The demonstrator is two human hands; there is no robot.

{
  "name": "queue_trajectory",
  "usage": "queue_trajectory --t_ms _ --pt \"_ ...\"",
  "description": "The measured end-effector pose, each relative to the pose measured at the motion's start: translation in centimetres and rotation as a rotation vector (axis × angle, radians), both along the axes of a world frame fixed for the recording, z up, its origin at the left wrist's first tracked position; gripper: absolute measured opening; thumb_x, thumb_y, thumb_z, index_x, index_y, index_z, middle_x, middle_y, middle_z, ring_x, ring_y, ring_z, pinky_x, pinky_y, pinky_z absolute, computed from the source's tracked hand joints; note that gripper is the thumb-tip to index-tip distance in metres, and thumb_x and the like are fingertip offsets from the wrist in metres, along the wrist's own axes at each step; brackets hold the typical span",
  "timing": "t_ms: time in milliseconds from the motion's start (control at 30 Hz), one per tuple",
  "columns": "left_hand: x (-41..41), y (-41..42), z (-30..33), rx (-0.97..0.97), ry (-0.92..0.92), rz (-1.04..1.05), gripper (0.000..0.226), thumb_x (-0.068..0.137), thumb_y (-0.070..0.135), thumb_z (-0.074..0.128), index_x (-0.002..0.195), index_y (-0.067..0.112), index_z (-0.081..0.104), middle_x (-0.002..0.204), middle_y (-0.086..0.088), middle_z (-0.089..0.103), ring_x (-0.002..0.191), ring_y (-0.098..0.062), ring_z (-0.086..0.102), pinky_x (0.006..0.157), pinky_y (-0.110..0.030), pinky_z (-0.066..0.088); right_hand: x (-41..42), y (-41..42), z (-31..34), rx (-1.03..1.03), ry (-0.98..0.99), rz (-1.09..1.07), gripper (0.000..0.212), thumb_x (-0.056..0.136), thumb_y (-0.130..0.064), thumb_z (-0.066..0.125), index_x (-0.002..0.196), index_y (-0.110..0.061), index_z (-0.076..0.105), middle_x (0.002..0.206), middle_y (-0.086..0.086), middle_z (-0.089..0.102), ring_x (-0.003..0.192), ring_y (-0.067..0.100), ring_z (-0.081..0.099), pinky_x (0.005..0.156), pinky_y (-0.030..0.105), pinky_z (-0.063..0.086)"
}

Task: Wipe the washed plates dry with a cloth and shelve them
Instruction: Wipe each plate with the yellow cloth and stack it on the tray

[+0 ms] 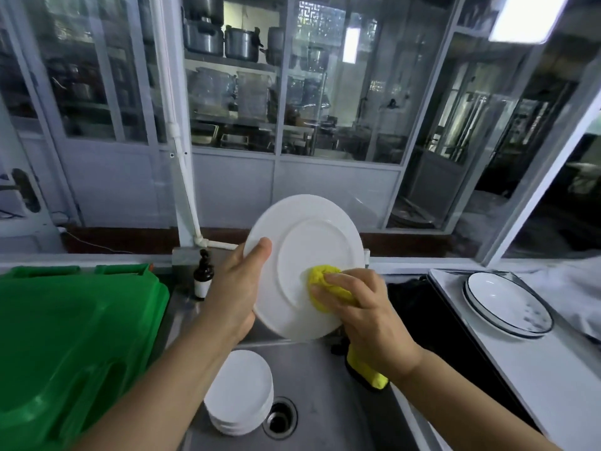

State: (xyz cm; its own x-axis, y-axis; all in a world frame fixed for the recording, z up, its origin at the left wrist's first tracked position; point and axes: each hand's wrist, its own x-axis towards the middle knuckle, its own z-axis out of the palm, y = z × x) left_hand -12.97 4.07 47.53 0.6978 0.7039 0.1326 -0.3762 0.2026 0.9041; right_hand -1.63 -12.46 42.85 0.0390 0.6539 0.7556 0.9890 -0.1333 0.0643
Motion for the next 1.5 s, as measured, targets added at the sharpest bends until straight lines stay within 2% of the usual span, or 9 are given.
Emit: queue_trajectory --t_ms 167,300,467,700,933,1100,1267,1400,1500 --pt "2.3 -2.9 -0.7 0.016 0.083 -0.135 0.011 0.094 0.021 0.055 0.092 0.02 0.066 0.079 0.01 0.074 0.074 -0.007 0.069 0.059 -0.02 0.053 2.8 -4.1 0.2 0.004 0.03 -0.166 0.033 0.105 -0.032 0.033 0.134 -0.026 0.049 0.13 0.0 0.044 0.108 0.032 0.046 0.088 0.051 0.043" --pt "5.1 -7.0 -1.2 0.007 0.14 -0.252 0.012 0.093 0.021 0.055 0.089 0.021 0.066 0.077 0.007 0.074 0.067 -0.01 0.07 0.054 -0.024 0.055 4.9 -6.9 1.0 0.114 0.22 -0.309 0.038 0.1 -0.045 0.039 0.132 -0.033 0.057 0.13 -0.004 0.044 0.118 0.019 0.038 0.106 0.034 0.034" --pt "9.7 -12.4 -1.7 0.033 0.15 -0.258 0.013 0.093 0.021 0.056 0.089 0.018 0.068 0.087 0.001 0.075 0.082 -0.019 0.07 0.077 -0.035 0.055 9.5 -13.2 -0.1 0.203 0.197 -0.376 0.04 0.093 -0.016 0.046 0.131 -0.024 0.058 0.126 0.007 0.05 0.108 0.028 0.042 0.101 0.028 0.032" --pt "18.2 -23.0 -3.6 0.13 0.207 -0.355 0.012 0.093 0.023 0.055 0.091 0.022 0.066 0.08 0.006 0.075 0.077 -0.014 0.07 0.065 -0.031 0.053 17.5 -28.2 -5.0 0.373 0.421 -0.594 0.05 0.084 0.0 0.052 0.126 -0.026 0.054 0.115 0.011 0.059 0.099 0.03 0.047 0.093 0.009 0.028" --pt "29.0 -35.0 -9.1 0.506 0.386 -0.496 0.013 0.092 0.027 0.059 0.081 0.029 0.065 0.076 0.012 0.07 0.075 -0.006 0.065 0.067 -0.015 0.049 23.7 -43.9 -8.8 0.446 0.504 -0.755 0.041 0.086 0.0 0.05 0.125 -0.007 0.062 0.098 0.007 0.058 0.076 0.029 0.049 0.068 0.036 0.041" --pt "34.7 -42.9 -13.2 0.955 0.478 -0.612 0.063 0.069 0.067 0.044 0.096 0.016 0.07 0.086 -0.004 0.072 0.086 -0.024 0.066 0.077 -0.035 0.051 24.5 -51.1 -10.0 0.614 0.577 -0.892 0.047 0.086 0.011 0.055 0.126 -0.013 0.057 0.1 -0.004 0.052 0.089 0.024 0.051 0.082 0.006 0.034" --pt "38.3 -49.2 -17.2 1.518 0.374 -0.652 0.03 0.097 0.047 0.039 0.105 0.026 0.06 0.089 -0.002 0.067 0.087 -0.024 0.061 0.069 -0.032 0.037 25.1 -56.3 -11.8 0.717 0.721 -1.028 0.051 0.089 0.009 0.058 0.125 -0.027 0.054 0.109 0.0 0.052 0.105 0.024 0.052 0.091 0.011 0.035" --pt "40.9 -52.6 -21.0 1.749 0.236 -0.732 0.031 0.091 0.042 0.04 0.08 0.021 0.061 0.07 0.003 0.064 0.06 -0.019 0.063 0.042 -0.025 0.039 25.2 -58.3 -12.8 0.741 0.843 -1.048 0.049 0.091 0.003 0.057 0.126 -0.032 0.052 0.107 -0.013 0.052 0.109 0.017 0.051 0.098 0.021 0.038" --pt "42.2 -53.9 -24.3 1.886 0.112 -0.671 0.023 0.081 0.035 0.042 0.091 0.019 0.056 0.065 0.005 0.063 0.048 -0.016 0.058 0.031 -0.02 0.035 25.3 -59.2 -13.6 0.75 0.886 -1.065 0.048 0.092 0.0 0.056 0.126 -0.034 0.052 0.11 -0.019 0.05 0.11 0.013 0.051 0.099 0.024 0.039"
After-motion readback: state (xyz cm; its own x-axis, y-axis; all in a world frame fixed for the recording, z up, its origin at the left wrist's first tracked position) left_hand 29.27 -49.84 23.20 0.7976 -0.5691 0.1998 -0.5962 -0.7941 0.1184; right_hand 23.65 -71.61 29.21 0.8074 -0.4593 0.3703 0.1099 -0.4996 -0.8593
